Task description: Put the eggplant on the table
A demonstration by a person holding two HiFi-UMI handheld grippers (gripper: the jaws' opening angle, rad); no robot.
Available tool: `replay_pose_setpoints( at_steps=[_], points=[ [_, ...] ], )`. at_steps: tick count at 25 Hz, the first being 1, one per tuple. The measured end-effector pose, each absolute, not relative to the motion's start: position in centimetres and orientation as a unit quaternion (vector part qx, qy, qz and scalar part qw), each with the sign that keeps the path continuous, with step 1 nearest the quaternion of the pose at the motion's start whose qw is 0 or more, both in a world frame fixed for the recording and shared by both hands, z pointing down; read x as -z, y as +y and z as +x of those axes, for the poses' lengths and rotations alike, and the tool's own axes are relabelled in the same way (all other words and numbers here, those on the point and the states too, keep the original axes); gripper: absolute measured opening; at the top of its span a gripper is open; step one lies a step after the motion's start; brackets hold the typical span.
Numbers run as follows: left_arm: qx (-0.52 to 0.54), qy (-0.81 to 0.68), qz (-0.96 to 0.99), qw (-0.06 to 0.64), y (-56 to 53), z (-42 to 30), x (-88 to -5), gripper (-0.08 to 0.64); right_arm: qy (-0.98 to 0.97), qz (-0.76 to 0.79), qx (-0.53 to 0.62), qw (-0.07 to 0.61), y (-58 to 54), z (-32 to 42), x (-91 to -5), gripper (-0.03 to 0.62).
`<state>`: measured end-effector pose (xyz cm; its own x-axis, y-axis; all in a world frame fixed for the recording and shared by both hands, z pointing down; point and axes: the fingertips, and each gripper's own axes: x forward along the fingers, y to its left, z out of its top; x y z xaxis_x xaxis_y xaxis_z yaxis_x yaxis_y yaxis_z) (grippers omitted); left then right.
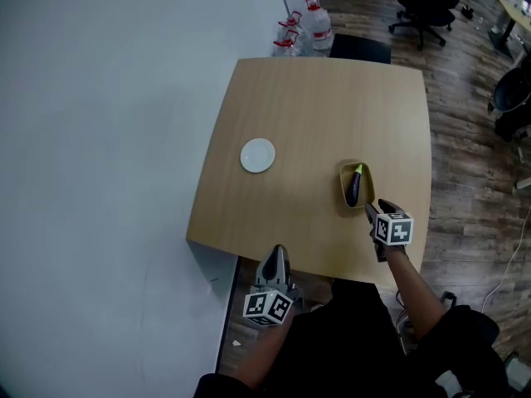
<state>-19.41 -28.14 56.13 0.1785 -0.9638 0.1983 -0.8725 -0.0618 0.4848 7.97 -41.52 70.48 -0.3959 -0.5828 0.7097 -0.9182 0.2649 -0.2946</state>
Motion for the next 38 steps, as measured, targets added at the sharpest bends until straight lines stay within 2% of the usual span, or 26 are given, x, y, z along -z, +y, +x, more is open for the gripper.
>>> replay_pose_setpoints(
  at_steps=[5,9,14,19,24,38],
  points=[
    [0.084,-0.628,0.731,0.254,-23.7,-20.2,-55.1,0.011,-0.789,0.475,-0.315,0.229,-35.3,4.7,-65.4,0.23],
    [0.056,-0.626,0.748,0.216,-19.7,-20.2,-53.5,0.011,-0.806,0.466,-0.282,0.232,-29.2,2.1,-62.3,0.157],
    [0.058,-0.615,0.756,0.218,-14.9,-19.5,-52.4,0.011,-0.825,0.461,-0.267,0.188,-21.9,-0.2,-59.0,0.067],
    [0.064,-0.607,0.758,0.23,-11.7,-19.0,-52.5,0.011,-0.844,0.455,-0.244,0.147,-16.6,-1.9,-55.7,0.063],
    [0.064,-0.608,0.759,0.224,-10.2,-18.5,-52.6,0.011,-0.853,0.466,-0.186,0.144,-13.9,-1.8,-52.9,0.063],
    [0.058,-0.592,0.78,0.192,-12.6,-17.9,-50.6,0.011,-0.842,0.505,-0.136,0.131,-15.4,0.7,-49.9,0.061]
  ],
)
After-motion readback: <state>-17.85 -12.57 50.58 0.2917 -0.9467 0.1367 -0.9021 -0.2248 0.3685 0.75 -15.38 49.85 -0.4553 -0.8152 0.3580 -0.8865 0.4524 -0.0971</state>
